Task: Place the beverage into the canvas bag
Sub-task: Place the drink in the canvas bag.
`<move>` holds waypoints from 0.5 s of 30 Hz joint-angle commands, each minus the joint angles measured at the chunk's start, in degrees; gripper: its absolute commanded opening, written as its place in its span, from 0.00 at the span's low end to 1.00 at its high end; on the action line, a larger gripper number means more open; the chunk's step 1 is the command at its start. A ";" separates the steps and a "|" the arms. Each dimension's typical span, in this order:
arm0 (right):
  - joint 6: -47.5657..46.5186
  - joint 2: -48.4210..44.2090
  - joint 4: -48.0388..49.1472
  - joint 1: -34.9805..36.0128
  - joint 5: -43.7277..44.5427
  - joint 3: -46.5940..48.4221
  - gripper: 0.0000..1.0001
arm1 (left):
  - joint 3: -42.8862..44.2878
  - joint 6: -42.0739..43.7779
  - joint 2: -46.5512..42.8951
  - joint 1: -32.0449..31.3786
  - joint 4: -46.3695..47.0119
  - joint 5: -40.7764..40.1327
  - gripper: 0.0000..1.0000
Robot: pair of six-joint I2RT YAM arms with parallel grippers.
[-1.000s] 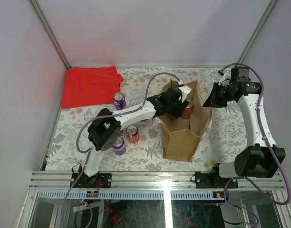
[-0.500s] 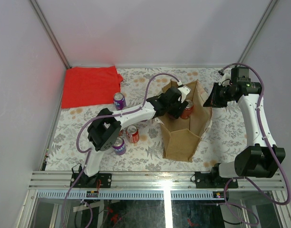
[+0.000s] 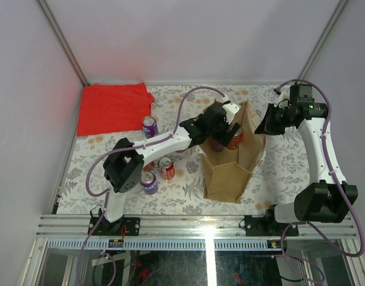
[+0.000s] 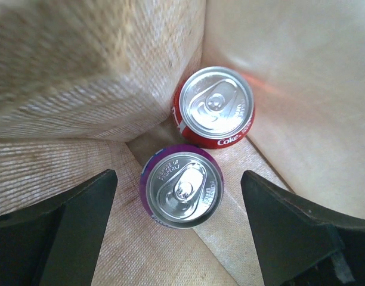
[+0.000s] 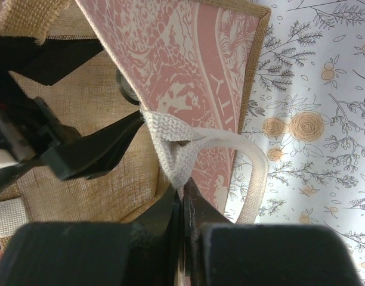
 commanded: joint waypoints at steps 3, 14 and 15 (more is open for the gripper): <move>0.34 1.02 -1.12 -0.05 -1.12 1.89 0.00 | 1.22 3.89 -5.02 -0.90 5.25 -0.28 0.85; 0.47 1.27 -0.58 -0.05 -1.68 0.96 0.00 | 7.84 4.60 -11.00 -1.24 8.84 1.21 0.85; 0.47 1.35 -0.47 -0.05 -1.76 0.83 0.00 | 7.89 4.96 -12.33 -1.26 10.85 1.06 0.85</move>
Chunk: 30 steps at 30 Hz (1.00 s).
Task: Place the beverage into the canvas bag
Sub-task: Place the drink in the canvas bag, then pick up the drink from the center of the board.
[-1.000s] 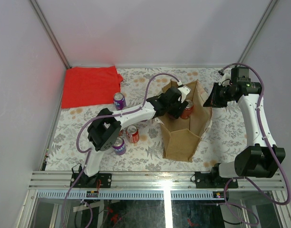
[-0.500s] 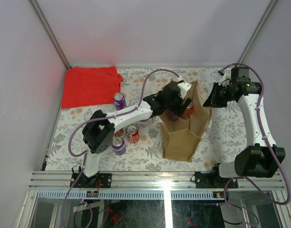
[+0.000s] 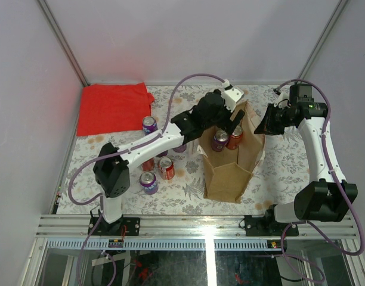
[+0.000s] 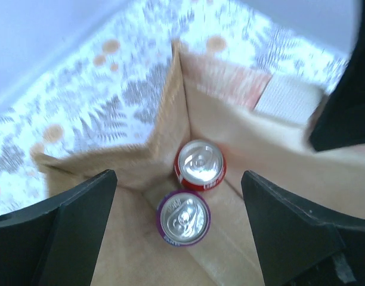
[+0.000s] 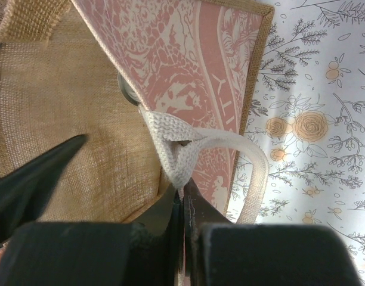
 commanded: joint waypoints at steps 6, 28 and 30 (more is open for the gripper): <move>0.27 1.09 -0.13 -0.05 -1.61 -0.06 0.00 | 5.13 1.47 -11.74 2.28 16.41 -4.78 0.85; 0.74 -1.24 0.89 -0.06 0.22 -3.28 0.00 | 10.91 -12.50 2.86 35.72 -28.00 -1.49 0.82; 0.87 -1.50 0.92 -0.05 0.28 -3.43 0.00 | 9.81 -12.31 3.38 36.09 -29.75 -0.67 0.82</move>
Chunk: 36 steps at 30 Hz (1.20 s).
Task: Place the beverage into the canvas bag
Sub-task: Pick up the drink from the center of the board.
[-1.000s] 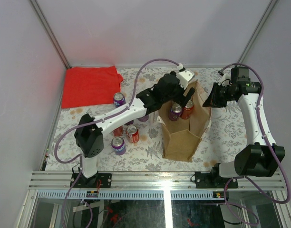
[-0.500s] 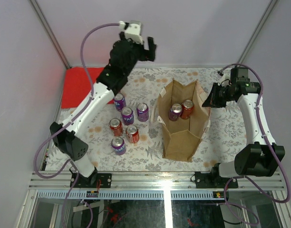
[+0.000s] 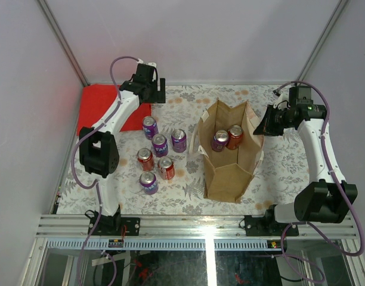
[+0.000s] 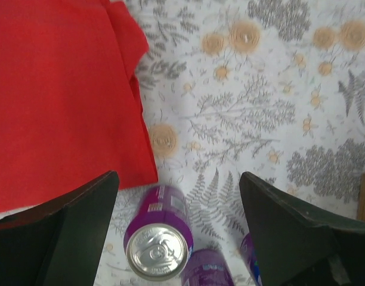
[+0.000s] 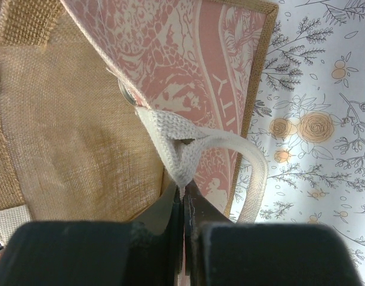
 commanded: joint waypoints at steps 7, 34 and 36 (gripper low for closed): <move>0.46 -1.56 -0.63 -0.05 0.96 -2.21 0.00 | -0.91 1.47 0.23 0.78 -9.18 1.52 0.81; -0.34 -0.71 -0.82 -0.05 0.08 -2.45 0.00 | -10.72 2.23 -1.05 2.10 -9.40 2.68 0.77; -0.33 -0.62 -0.77 -0.05 0.00 -2.44 0.00 | -11.28 2.08 -1.22 2.08 -9.62 2.76 0.75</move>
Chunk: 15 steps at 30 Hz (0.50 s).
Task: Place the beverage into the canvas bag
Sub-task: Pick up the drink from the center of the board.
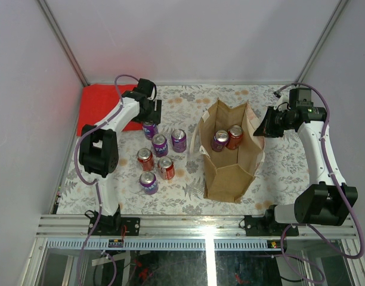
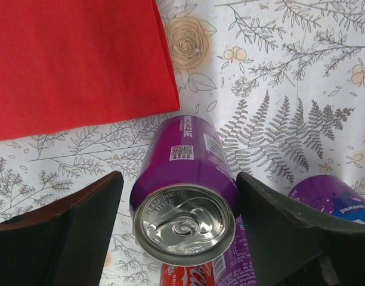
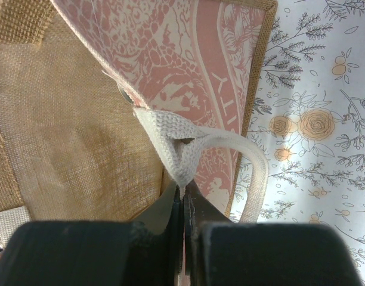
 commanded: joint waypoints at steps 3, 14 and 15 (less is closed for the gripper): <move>-0.74 0.73 -1.74 0.05 -0.01 -0.63 0.00 | -1.73 0.57 -1.94 0.71 -0.77 1.25 0.66; -0.16 0.25 -1.55 0.05 -0.25 -1.50 0.00 | -3.89 0.30 -3.24 0.63 -1.46 1.89 0.83; -0.06 0.25 -1.51 0.05 -0.33 -1.54 0.00 | -3.97 0.37 -3.32 0.62 -1.43 1.84 0.84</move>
